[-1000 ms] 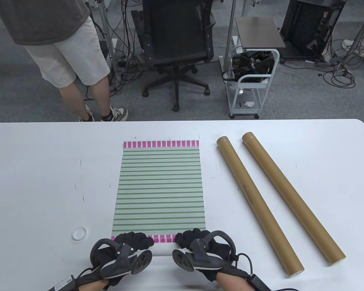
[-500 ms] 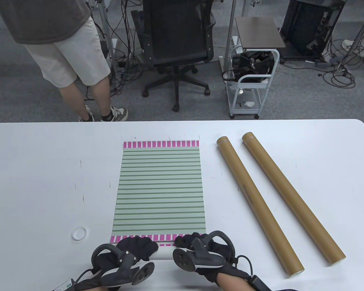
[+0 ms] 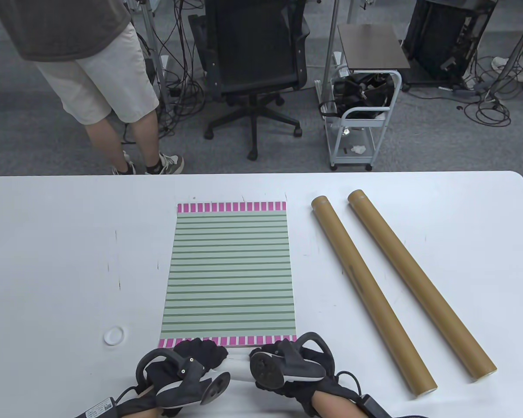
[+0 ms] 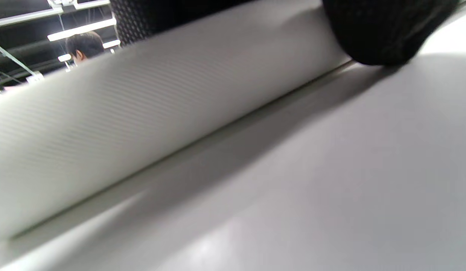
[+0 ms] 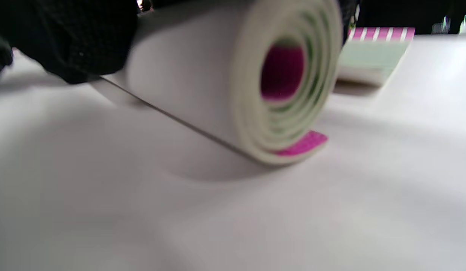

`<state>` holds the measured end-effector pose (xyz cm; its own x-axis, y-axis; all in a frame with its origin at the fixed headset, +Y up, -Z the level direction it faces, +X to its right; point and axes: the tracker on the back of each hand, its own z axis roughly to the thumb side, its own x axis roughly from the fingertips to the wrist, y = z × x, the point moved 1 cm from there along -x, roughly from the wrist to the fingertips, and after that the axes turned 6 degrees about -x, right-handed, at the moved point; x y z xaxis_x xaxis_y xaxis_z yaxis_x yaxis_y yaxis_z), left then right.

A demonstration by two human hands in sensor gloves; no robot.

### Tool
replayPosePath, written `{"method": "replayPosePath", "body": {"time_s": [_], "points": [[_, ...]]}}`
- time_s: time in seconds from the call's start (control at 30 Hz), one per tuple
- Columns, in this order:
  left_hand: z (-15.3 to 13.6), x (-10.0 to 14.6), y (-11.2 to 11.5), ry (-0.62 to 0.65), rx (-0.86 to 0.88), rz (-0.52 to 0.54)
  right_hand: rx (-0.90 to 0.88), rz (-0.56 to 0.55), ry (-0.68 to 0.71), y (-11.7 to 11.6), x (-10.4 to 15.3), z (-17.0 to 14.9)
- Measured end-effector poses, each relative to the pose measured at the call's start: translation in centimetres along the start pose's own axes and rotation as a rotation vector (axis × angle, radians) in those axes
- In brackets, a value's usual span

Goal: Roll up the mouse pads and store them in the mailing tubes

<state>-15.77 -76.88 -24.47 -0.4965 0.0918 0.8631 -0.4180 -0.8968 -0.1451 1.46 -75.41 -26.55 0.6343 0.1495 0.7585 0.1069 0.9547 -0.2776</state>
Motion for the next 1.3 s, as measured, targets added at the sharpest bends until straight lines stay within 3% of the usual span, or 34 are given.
{"method": "replayPosePath", "body": {"time_s": [0.03,0.17,0.27,0.33,0.43,0.53,0.63,0.7,0.83,0.9,1.07,1.13,1.3], "points": [[-0.3,0.2,0.0,-0.003,-0.002,0.011,-0.127,-0.012,-0.012,0.3,-0.1,-0.2],[-1.3,0.8,-0.4,-0.064,-0.061,0.155,-0.304,-0.046,-0.004,1.8,-0.1,-0.7],[-1.6,1.1,-0.6,-0.14,-0.11,0.268,-0.536,-0.006,0.014,1.8,-0.2,-0.8],[-1.9,1.1,-0.9,-0.149,-0.149,0.312,-0.572,-0.006,0.017,1.7,-0.1,-0.8],[-2.4,0.9,-1.0,-0.181,-0.12,0.296,-0.337,-0.118,0.024,2.2,0.2,0.5],[-3.1,0.6,-1.2,-0.184,-0.023,0.235,0.111,-0.222,0.046,1.9,0.5,2.5],[-3.4,0.3,-1.3,-0.154,0.045,0.167,0.574,-0.392,0.035,1.0,1.0,4.1],[-3.8,0.0,-1.1,-0.13,0.146,0.067,0.645,-0.425,0.036,0.8,1.1,4.5],[-3.8,-0.2,-0.8,-0.082,0.223,-0.058,0.682,-0.344,0.058,0.1,0.9,5.1],[-3.9,0.0,-1.1,-0.08,0.204,-0.049,0.643,-0.353,0.047,0.1,0.7,4.9],[-3.7,0.5,-1.3,-0.101,0.099,0.091,0.447,-0.325,0.045,0.7,0.5,4.2],[-3.5,0.9,-1.4,-0.114,0.048,0.147,0.304,-0.268,0.056,0.9,0.3,3.6],[-2.6,2.2,-2.3,-0.202,-0.243,0.414,-0.162,-0.081,0.034,1.3,-0.3,1.4]]}}
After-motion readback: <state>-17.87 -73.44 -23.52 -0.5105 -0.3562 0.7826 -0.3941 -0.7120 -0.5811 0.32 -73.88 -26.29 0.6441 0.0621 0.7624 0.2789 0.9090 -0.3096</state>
